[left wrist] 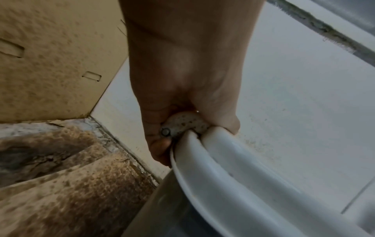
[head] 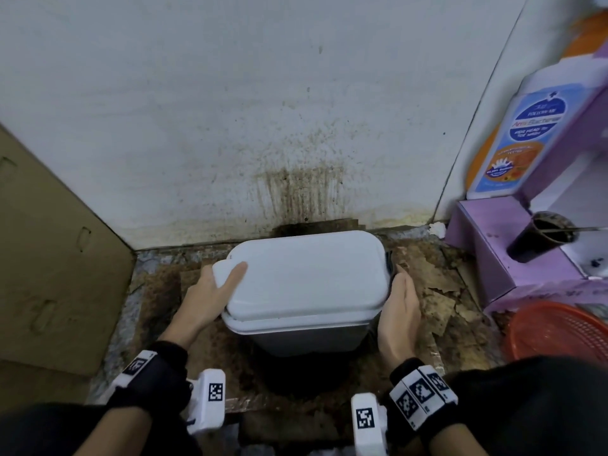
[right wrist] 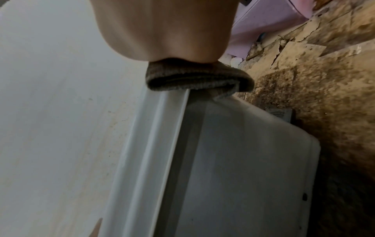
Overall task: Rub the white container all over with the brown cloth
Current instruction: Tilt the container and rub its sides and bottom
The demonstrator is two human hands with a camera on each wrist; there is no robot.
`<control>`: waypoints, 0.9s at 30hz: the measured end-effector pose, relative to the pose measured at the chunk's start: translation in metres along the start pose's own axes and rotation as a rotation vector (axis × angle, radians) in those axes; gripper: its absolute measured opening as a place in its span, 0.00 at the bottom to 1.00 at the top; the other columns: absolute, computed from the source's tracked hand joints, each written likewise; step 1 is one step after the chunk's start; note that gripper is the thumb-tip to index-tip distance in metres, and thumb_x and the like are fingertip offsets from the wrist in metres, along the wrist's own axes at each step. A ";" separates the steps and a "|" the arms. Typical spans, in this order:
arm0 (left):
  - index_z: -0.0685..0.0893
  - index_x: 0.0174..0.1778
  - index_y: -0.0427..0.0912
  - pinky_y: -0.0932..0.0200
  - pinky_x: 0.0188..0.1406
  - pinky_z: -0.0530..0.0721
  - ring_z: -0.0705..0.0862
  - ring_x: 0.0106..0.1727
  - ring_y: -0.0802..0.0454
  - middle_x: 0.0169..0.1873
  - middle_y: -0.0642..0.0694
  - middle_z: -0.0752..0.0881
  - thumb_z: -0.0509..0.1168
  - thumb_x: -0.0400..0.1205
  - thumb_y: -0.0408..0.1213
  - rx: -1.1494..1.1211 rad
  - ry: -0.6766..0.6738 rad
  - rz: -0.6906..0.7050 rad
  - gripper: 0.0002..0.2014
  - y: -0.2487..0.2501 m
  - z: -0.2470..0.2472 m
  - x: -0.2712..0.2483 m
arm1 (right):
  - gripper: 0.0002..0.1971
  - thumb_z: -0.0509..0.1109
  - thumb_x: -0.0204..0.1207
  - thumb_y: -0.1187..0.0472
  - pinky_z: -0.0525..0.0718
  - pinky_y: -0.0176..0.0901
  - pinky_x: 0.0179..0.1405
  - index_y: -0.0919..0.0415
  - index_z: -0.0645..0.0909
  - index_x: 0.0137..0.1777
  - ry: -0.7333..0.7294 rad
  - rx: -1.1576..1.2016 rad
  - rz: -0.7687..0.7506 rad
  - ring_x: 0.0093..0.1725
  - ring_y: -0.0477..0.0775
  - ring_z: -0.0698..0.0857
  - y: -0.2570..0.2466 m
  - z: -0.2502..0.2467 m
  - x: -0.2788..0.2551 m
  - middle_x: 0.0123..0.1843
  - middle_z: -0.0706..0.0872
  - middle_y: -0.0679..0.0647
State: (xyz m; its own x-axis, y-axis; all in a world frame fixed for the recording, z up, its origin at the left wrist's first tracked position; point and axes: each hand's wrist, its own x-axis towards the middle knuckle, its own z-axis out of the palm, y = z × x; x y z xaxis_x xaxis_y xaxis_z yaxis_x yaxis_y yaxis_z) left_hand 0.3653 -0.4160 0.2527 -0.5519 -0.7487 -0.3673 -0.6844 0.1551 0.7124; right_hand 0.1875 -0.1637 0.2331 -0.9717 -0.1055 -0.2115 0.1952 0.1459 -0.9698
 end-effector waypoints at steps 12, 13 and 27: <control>0.67 0.84 0.38 0.30 0.81 0.66 0.68 0.83 0.35 0.81 0.34 0.71 0.49 0.90 0.65 0.326 0.324 0.082 0.36 0.004 0.015 -0.010 | 0.23 0.61 0.90 0.47 0.70 0.40 0.70 0.53 0.74 0.82 -0.057 0.055 -0.007 0.72 0.44 0.74 -0.002 0.000 -0.004 0.77 0.79 0.47; 0.66 0.85 0.38 0.31 0.83 0.61 0.63 0.86 0.36 0.84 0.35 0.68 0.49 0.90 0.63 0.345 0.375 0.131 0.36 0.010 0.018 -0.013 | 0.23 0.61 0.90 0.48 0.70 0.40 0.69 0.53 0.74 0.82 -0.061 0.063 -0.004 0.72 0.44 0.75 -0.002 0.000 -0.005 0.76 0.79 0.47; 0.62 0.90 0.45 0.55 0.88 0.52 0.55 0.91 0.52 0.90 0.48 0.61 0.44 0.82 0.73 0.422 0.208 0.639 0.46 0.075 0.071 -0.038 | 0.27 0.61 0.89 0.45 0.72 0.42 0.77 0.55 0.72 0.84 -0.310 0.203 0.075 0.76 0.41 0.76 -0.020 0.035 -0.024 0.74 0.79 0.38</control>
State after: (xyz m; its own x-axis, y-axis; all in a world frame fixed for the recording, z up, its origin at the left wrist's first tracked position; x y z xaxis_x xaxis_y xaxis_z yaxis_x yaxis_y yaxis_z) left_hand 0.3010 -0.3304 0.2772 -0.8268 -0.5312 0.1851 -0.4114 0.7955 0.4450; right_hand 0.2113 -0.1981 0.2529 -0.8731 -0.3995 -0.2794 0.3170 -0.0298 -0.9480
